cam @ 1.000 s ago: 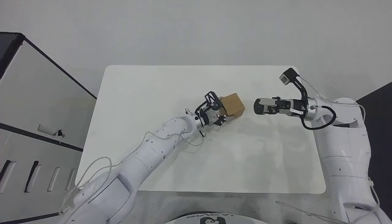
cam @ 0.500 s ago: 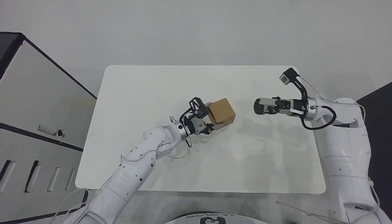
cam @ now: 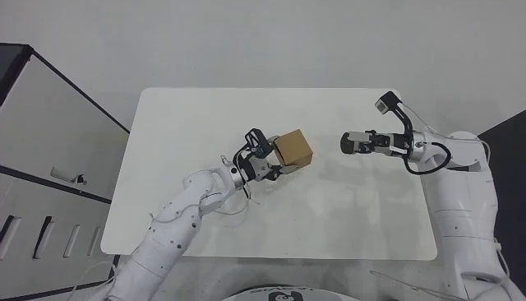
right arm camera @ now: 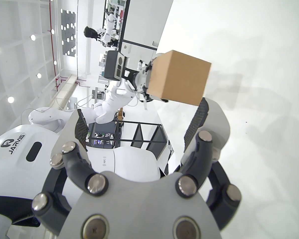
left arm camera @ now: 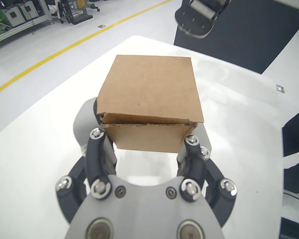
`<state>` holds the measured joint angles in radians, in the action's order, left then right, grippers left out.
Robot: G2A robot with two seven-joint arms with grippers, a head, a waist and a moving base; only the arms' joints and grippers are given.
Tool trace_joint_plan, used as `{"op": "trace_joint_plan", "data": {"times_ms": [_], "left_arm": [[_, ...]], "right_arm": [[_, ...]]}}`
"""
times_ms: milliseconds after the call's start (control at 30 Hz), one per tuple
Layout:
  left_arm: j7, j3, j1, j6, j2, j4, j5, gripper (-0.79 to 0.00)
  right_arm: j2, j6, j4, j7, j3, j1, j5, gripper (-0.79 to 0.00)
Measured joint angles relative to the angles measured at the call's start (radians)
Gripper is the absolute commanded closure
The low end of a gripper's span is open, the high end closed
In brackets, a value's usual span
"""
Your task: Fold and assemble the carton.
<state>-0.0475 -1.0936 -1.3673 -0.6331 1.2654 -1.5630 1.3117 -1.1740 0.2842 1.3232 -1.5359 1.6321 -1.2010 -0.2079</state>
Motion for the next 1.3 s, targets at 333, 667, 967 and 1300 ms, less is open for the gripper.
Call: {"op": "trace_joint_plan", "data": {"times_ms": [333,667,967,1300], "left_arm": [[-0.276,-0.236,-0.223,-0.128,-0.06,-0.455,-0.186,0.0],[-0.281,-0.242,-0.234,-0.125,-0.062,-0.48,-0.178,0.0],[-0.358,-0.319,-0.209,-0.162,-0.081,-0.698,-0.29,0.0],[-0.509,-0.338,-0.137,-0.142,-0.094,-0.787,-0.329,0.0]], "right_arm": [[0.0,0.0,0.0,0.0,0.0,0.0,0.0,-0.785],[0.0,0.0,0.0,0.0,0.0,0.0,0.0,-0.785],[0.0,0.0,0.0,0.0,0.0,0.0,0.0,-0.785],[0.0,0.0,0.0,0.0,0.0,0.0,0.0,-0.785]]}}
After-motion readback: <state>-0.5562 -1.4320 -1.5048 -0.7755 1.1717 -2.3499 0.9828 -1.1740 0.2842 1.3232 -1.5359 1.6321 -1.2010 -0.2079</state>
